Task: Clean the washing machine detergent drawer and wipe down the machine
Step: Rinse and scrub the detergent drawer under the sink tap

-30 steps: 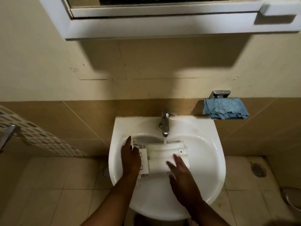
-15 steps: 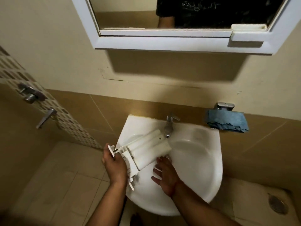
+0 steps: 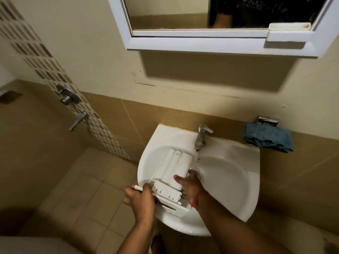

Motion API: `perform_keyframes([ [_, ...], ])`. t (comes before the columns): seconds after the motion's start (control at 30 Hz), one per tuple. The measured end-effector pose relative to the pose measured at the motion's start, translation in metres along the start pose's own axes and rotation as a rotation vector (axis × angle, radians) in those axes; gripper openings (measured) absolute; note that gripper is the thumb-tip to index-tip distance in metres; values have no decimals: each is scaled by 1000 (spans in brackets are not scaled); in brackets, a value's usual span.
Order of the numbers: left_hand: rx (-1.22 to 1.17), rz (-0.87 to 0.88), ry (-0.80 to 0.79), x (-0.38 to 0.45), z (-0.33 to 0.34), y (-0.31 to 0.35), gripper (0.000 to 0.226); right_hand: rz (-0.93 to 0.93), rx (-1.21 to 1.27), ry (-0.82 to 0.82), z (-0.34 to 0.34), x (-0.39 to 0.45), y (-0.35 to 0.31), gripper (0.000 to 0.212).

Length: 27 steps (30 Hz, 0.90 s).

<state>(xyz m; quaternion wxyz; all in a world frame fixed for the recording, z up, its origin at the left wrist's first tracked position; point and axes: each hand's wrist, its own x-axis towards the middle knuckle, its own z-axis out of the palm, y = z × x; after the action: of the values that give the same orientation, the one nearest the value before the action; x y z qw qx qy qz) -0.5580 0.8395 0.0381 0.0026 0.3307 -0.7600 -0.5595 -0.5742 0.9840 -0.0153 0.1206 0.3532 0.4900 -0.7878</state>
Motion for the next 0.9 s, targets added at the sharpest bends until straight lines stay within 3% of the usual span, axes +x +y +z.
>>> perform_keyframes([
  [0.1,73,-8,-83,-6,-8,-11,44,-9,-302,-34,-12,9,-14,56],
  [0.33,377,241,-416,-12,-22,-8,51,-46,-838,-194,-33,14,-62,43],
  [0.5,445,326,-669,-19,-15,-6,56,104,-1021,-226,-38,16,-79,62],
  [0.57,454,352,-808,-21,-7,-6,50,130,-1213,-213,-34,18,-80,77],
  [0.67,684,650,-905,-23,15,-6,48,99,-1299,-174,-24,24,-75,88],
  [0.73,872,799,-948,-30,32,-4,47,27,-1370,-130,-23,32,-73,87],
  [0.83,996,715,-1066,-42,58,-2,46,-87,-1514,-55,-26,40,-75,72],
  [0.9,946,677,-1143,-51,72,1,39,-149,-1578,0,-30,43,-75,60],
])
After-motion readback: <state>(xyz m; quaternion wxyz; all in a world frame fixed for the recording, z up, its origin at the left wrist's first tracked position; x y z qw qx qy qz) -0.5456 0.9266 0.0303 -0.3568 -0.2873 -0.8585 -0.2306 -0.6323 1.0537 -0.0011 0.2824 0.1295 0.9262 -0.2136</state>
